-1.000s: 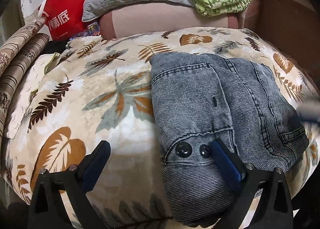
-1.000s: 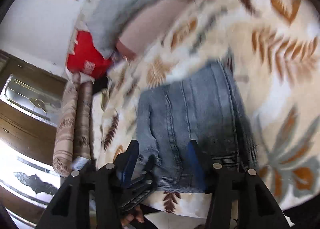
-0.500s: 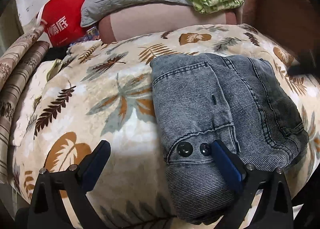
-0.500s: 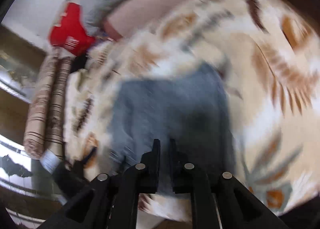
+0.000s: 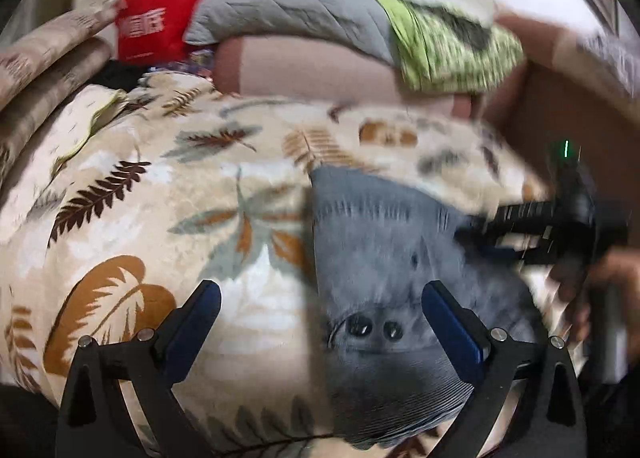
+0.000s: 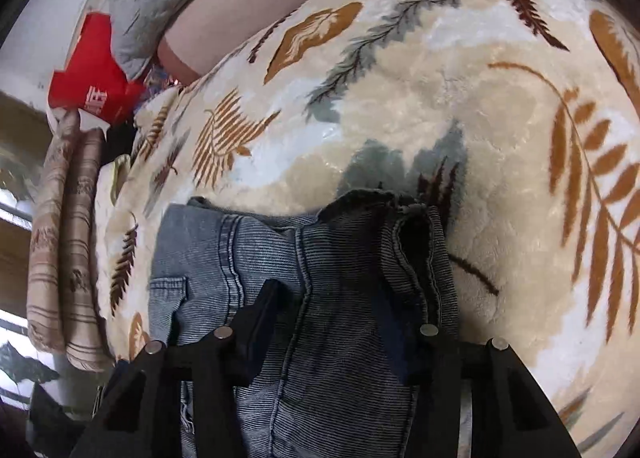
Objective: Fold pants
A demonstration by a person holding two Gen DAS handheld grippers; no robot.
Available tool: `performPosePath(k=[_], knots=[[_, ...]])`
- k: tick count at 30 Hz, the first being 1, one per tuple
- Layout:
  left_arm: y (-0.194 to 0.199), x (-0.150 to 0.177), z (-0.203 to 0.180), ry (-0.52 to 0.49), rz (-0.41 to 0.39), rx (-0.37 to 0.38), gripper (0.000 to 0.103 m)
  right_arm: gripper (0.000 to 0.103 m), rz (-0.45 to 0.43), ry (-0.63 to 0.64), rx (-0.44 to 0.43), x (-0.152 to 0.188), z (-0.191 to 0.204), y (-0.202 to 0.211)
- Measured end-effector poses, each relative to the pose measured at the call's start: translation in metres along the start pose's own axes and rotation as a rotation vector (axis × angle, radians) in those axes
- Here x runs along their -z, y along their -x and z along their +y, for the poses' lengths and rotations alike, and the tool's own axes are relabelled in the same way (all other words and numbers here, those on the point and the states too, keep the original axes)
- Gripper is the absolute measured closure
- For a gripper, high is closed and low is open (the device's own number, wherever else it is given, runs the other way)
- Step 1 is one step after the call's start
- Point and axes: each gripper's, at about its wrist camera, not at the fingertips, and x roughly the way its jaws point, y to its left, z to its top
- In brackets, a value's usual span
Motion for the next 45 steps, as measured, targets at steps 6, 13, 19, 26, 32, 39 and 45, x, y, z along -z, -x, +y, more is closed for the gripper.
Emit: performPosePath(k=[6,13,19,26,32,39,45], knots=[[-0.040,0.020,-0.012,-0.111,0.167,-0.086,0.001,0.051,-0.012,0.071,0.021,0.025,0.019,0.039],[-0.045,0.020,-0.010,-0.090,0.194,-0.064,0.000,0.035,-0.001,0.288,0.227,0.119,0.020,0.044],[-0.041,0.021,-0.011,-0.090,0.184,-0.083,0.000,0.035,-0.050,0.323,0.253,0.130,0.021,0.045],[-0.041,0.022,-0.009,-0.086,0.181,-0.075,0.000,0.034,-0.057,0.325,0.252,0.132,0.020,0.047],[-0.042,0.022,-0.007,-0.081,0.183,-0.058,0.000,0.034,-0.036,0.329,0.260,0.129,0.021,0.046],[-0.042,0.021,-0.006,-0.082,0.182,-0.044,0.000,0.022,0.022,0.332,0.341,0.120,0.027,0.044],[-0.042,0.022,-0.005,-0.083,0.180,-0.041,0.000,0.022,-0.107,0.336,0.294,0.101,0.052,0.085]])
